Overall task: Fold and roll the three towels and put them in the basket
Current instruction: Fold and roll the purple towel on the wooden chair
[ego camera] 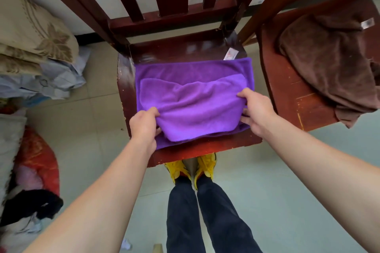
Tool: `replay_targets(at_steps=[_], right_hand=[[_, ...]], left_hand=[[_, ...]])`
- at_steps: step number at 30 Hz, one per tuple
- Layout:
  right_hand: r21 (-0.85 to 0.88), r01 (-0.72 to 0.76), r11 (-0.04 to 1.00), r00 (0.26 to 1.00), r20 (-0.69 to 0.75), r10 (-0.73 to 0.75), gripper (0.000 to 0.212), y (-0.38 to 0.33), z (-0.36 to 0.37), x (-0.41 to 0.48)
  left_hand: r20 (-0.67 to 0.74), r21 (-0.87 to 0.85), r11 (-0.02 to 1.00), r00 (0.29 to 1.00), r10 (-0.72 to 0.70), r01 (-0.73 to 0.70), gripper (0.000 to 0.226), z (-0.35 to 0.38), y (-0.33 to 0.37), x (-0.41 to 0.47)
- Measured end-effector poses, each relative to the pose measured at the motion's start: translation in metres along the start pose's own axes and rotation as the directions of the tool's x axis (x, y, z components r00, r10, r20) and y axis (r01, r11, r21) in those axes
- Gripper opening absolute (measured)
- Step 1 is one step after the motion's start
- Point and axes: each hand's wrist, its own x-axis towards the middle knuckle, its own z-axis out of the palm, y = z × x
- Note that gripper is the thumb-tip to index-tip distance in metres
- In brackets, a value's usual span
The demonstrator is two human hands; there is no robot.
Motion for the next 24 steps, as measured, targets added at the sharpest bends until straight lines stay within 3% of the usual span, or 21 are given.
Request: replay_targets(at_steps=[4, 9, 10, 12, 15, 19, 24], right_hand=[[0.268, -0.127, 0.955, 0.977, 0.199, 0.074, 0.008, -0.028, 0.004, -0.002], [0.504, -0.388, 0.771, 0.892, 0.415, 0.178, 0.021, -0.042, 0.012, 0.002], [0.502, -0.428, 0.752, 0.875, 0.436, 0.207, 0.023, -0.041, 0.014, 0.003], [0.439, -0.483, 0.758, 0.848, 0.451, 0.279, 0.046, -0.035, 0.02, 0.004], [0.214, -0.467, 0.858, 0.838, 0.416, 0.353, 0.07, -0.026, 0.032, 0.007], [0.042, -0.376, 0.926, 0.893, 0.284, 0.35, 0.048, -0.029, 0.056, 0.012], [0.074, -0.226, 0.971, 0.968, 0.128, 0.216, 0.031, -0.032, 0.084, 0.012]], left_hand=[[0.264, -0.371, 0.912, 0.961, -0.079, 0.177, 0.015, 0.005, 0.039, -0.007], [0.438, -0.427, 0.865, 0.897, -0.059, 0.265, 0.039, 0.002, 0.054, -0.005], [0.432, -0.385, 0.884, 0.898, -0.08, 0.264, 0.04, 0.002, 0.052, -0.005], [0.367, -0.277, 0.926, 0.919, -0.146, 0.258, 0.029, 0.002, 0.046, -0.007], [0.298, -0.121, 0.955, 0.927, -0.227, 0.272, 0.016, -0.004, 0.032, -0.007], [0.284, -0.096, 0.946, 0.92, -0.271, 0.309, 0.011, -0.02, 0.014, -0.006], [0.266, -0.167, 0.948, 0.938, -0.221, 0.271, 0.013, -0.039, 0.004, -0.002]])
